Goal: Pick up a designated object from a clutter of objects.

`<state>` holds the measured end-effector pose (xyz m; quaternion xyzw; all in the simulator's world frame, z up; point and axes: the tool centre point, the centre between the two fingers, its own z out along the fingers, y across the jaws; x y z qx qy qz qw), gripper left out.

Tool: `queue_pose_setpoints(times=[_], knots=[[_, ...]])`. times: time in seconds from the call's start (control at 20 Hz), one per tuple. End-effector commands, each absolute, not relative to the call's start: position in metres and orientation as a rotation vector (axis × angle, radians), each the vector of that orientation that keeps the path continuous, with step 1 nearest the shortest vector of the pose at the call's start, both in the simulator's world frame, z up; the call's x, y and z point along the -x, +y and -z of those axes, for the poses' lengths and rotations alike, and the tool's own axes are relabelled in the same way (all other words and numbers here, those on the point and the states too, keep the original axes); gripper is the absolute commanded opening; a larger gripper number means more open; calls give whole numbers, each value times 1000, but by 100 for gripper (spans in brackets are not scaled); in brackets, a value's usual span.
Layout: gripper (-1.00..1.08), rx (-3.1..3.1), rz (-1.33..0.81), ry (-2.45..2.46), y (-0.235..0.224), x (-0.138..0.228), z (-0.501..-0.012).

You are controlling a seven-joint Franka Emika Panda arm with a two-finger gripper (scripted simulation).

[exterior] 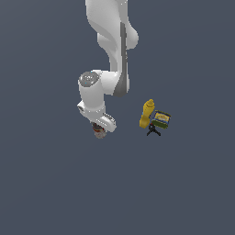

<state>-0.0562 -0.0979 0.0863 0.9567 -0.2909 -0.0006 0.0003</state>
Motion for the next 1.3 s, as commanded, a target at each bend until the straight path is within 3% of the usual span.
queue_pose_setpoints(times=[0.0,0.15,0.2,0.85,1.25], knots=[[100,-3005,0,-914,-98,56,-80],[100,-3005,0,-915,-98,56,-77],[-100,-3005,0,-915,-98,56,-77],[-100,-3006,-1,-914,-97,55,-81],[-100,-3006,-1,-915,-94,53,-110]])
